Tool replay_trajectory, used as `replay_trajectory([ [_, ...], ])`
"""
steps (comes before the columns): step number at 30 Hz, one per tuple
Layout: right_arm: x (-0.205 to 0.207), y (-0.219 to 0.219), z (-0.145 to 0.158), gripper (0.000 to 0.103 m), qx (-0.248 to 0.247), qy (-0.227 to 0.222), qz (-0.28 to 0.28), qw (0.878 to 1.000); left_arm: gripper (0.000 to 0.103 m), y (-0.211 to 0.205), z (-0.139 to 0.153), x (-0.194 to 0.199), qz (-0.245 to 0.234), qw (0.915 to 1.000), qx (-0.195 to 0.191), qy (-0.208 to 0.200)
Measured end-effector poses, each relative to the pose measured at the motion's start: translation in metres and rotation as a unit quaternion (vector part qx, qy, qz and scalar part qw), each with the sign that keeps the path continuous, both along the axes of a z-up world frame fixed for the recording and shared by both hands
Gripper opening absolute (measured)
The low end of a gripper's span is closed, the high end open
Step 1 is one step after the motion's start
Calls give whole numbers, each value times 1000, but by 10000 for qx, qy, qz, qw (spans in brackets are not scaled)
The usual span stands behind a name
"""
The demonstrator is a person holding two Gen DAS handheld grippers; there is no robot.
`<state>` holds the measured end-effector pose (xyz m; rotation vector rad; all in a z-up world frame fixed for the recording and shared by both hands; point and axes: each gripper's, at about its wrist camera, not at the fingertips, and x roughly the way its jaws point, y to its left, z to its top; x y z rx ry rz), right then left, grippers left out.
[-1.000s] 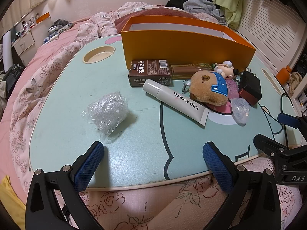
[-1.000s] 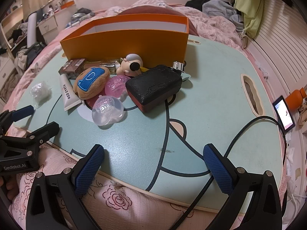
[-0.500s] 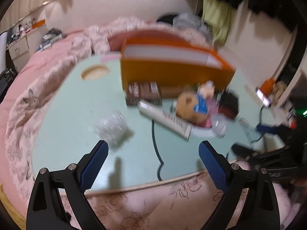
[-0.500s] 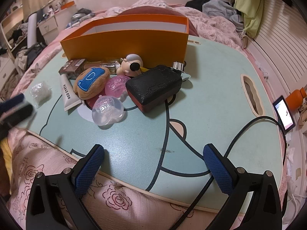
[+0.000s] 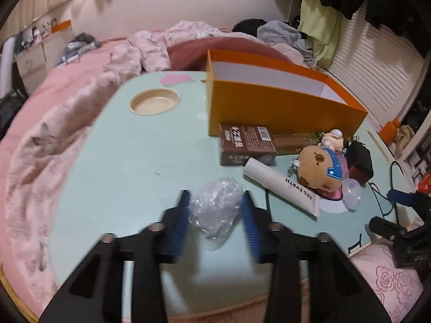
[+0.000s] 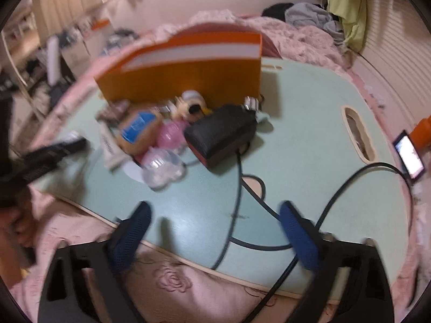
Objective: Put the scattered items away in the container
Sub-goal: 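Grasp the clear bubble-wrap bundle with the left gripper while the right gripper grasps the clear heart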
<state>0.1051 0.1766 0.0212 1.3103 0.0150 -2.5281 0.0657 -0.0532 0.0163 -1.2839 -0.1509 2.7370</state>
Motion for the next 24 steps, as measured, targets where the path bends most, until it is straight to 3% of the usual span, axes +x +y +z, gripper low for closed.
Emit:
replay_trajectory([
  [4, 2, 0, 12, 77, -500, 198, 322, 9980, 33, 8, 7, 11, -190, 9994, 75, 264],
  [7, -4, -9, 13, 65, -730, 79, 767, 9943, 32, 13, 20, 24, -316, 9979, 201, 531],
  [12, -18, -27, 9, 55, -394, -28, 974, 9945, 32, 25, 40, 43, -599, 9940, 221, 886],
  [21, -42, -52, -3, 54, 118, -150, 1305, 9913, 33, 31, 57, 51, -752, 9912, 384, 1015],
  [22, -43, -55, -4, 52, 192, -142, 1330, 9908, 33, 31, 57, 52, -754, 9911, 392, 1022],
  [23, -43, -57, -5, 42, 275, -152, 1352, 9903, 33, 30, 57, 52, -751, 9910, 412, 1027],
  [24, -44, -61, -7, 38, 446, -104, 1357, 9897, 33, 31, 57, 52, -749, 9910, 425, 1029],
])
